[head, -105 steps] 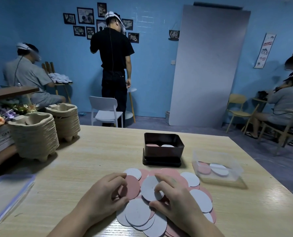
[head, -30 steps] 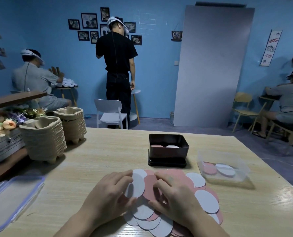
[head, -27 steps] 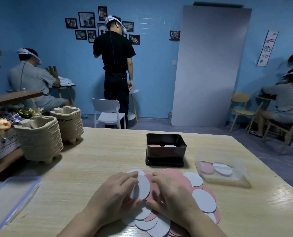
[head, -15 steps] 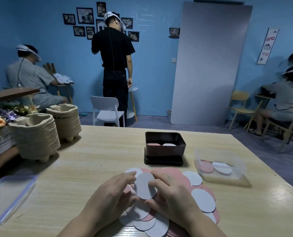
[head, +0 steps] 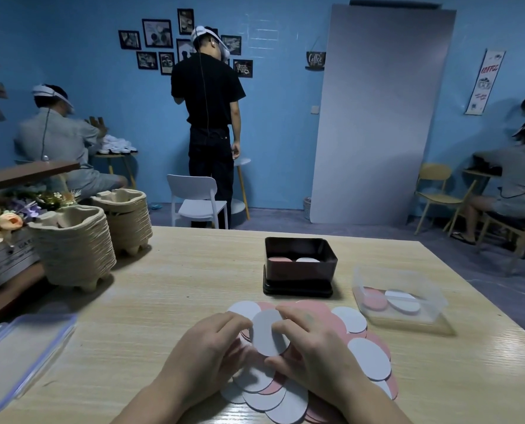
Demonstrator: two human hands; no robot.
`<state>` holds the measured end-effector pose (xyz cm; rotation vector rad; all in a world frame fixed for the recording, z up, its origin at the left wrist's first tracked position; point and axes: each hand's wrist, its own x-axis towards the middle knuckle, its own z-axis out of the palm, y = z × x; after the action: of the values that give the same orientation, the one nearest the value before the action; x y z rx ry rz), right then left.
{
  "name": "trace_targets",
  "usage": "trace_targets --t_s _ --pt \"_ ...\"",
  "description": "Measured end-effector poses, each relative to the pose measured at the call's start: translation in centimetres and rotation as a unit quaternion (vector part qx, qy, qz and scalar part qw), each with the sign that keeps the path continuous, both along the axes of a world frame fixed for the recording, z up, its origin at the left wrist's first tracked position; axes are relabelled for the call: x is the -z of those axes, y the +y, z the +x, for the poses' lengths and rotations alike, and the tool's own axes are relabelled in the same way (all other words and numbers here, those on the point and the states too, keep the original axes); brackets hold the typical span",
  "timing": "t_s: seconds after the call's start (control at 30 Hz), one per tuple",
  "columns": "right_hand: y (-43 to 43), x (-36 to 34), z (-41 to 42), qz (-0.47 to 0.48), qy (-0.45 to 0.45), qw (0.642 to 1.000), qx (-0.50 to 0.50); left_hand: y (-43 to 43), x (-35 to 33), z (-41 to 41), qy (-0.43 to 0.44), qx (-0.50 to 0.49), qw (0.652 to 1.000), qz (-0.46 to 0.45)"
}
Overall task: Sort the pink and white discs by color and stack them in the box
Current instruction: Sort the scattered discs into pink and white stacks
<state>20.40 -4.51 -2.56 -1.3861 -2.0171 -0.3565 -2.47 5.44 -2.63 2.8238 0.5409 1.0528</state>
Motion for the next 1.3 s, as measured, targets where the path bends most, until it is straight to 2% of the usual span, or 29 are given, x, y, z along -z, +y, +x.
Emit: trace_targets --t_s 0.2,0.37,0.63,0.7,0.8,0.97,1.3 --pt "0.7 -1.0 1.4 -0.005 -0.031 0.999 0.034 2.2 -0.2 0.5 0.066 -0.063 0.996 -0.013" --pt "1.3 -0.5 2.4 -0.032 -0.014 0.998 0.048 4.2 -0.3 1.6 0.094 -0.129 0.984 -0.077" --pt "0.8 0.1 2.3 -0.027 0.016 0.998 0.059 4.5 0.9 1.4 0.031 -0.126 0.974 -0.185" --pt "0.8 0.2 2.3 -0.035 0.019 0.997 0.061 4.5 0.7 1.5 0.043 -0.132 0.971 -0.195" --pt "0.8 0.2 2.4 -0.045 0.016 0.997 0.063 4.4 0.8 1.8 0.065 -0.137 0.970 -0.191" --pt "0.7 0.2 2.4 -0.048 0.015 0.997 0.063 4.2 0.9 1.4 0.037 -0.123 0.977 -0.168" --pt "0.5 0.2 2.4 -0.035 0.033 0.996 0.071 2.2 0.4 1.7 -0.026 -0.031 0.999 0.011"
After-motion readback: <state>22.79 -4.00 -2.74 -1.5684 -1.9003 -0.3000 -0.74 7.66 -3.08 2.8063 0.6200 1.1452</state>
